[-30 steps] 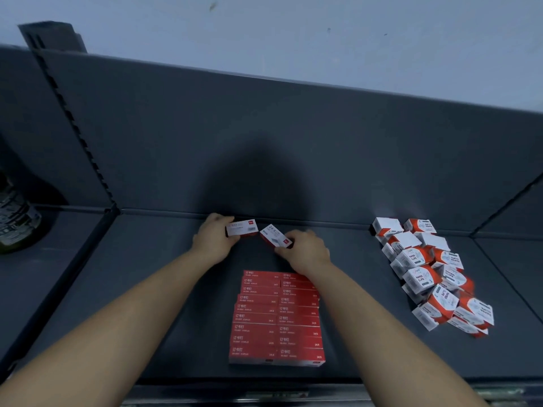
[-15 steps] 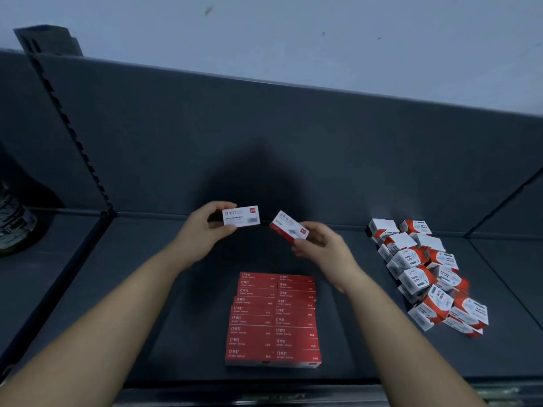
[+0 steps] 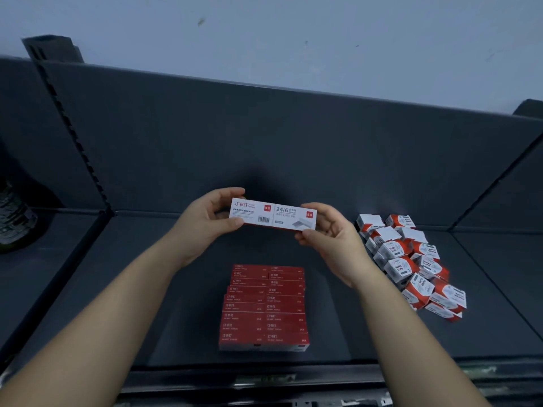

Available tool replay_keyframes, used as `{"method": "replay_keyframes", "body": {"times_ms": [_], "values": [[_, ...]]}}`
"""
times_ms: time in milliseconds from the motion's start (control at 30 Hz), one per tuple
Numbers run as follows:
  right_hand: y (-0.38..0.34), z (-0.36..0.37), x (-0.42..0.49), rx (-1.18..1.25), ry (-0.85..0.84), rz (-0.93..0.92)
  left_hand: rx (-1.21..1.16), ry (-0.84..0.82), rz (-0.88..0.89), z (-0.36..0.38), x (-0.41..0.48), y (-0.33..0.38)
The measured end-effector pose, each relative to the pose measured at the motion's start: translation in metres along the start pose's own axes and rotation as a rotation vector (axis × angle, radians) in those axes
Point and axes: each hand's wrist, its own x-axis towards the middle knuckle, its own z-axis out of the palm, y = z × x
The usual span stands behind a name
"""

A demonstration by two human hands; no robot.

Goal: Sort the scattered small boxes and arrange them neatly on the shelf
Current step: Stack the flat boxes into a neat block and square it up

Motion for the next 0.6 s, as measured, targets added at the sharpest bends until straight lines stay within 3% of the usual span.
{"method": "replay_keyframes", "body": {"times_ms": [600], "values": [[-0.016,0.012,-0.025,0.425,0.032,0.114,-0.207,0.022,-0.108,0.030,-0.026,0.003]]}}
